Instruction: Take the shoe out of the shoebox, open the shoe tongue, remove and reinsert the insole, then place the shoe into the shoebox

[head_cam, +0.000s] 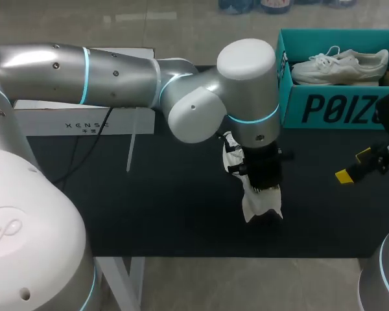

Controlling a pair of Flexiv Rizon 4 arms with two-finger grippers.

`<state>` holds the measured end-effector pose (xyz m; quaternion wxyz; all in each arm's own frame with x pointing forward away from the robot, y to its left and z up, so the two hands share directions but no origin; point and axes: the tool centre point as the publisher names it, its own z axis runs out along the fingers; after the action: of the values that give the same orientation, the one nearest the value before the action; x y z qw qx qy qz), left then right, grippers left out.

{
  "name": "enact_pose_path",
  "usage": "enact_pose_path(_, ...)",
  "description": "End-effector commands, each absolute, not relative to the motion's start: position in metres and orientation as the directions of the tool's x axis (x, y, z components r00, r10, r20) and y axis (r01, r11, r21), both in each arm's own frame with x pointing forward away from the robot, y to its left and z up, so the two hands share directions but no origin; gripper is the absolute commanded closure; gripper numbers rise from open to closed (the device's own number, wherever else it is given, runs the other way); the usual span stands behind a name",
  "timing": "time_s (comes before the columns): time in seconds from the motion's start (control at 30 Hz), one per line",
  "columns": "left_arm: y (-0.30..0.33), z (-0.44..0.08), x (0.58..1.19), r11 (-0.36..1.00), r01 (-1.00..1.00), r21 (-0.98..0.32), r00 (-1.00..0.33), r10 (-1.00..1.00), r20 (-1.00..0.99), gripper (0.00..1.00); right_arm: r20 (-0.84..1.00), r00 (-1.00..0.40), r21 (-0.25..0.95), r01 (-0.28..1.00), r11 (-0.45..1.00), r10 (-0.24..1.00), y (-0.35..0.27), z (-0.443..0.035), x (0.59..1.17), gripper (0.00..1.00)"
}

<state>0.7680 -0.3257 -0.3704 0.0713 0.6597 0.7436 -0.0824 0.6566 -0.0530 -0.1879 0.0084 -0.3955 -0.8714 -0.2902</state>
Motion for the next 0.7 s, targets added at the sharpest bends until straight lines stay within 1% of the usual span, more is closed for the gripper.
enact_pose_path(0.03, -0.322, -0.363, 0.770, 0.110, 0.994, -0.008, -0.109, 0.971, -0.213, 1.00, 0.242, -0.686, 0.501, 0.694, 0.517, 0.686, -0.053, -0.189, 0.655, 0.00)
enact_pose_path(0.47, -0.314, -0.345, 0.792, 0.101, 0.993, 0.057, -0.089, 0.979, -0.186, 1.00, 0.242, -0.686, 0.501, 0.694, 0.517, 0.686, -0.053, -0.189, 0.655, 0.00)
enact_pose_path(0.7, -0.313, -0.340, 0.792, 0.096, 0.993, 0.074, -0.082, 0.981, -0.176, 1.00, 0.242, -0.686, 0.501, 0.694, 0.517, 0.686, -0.053, -0.189, 0.655, 0.00)
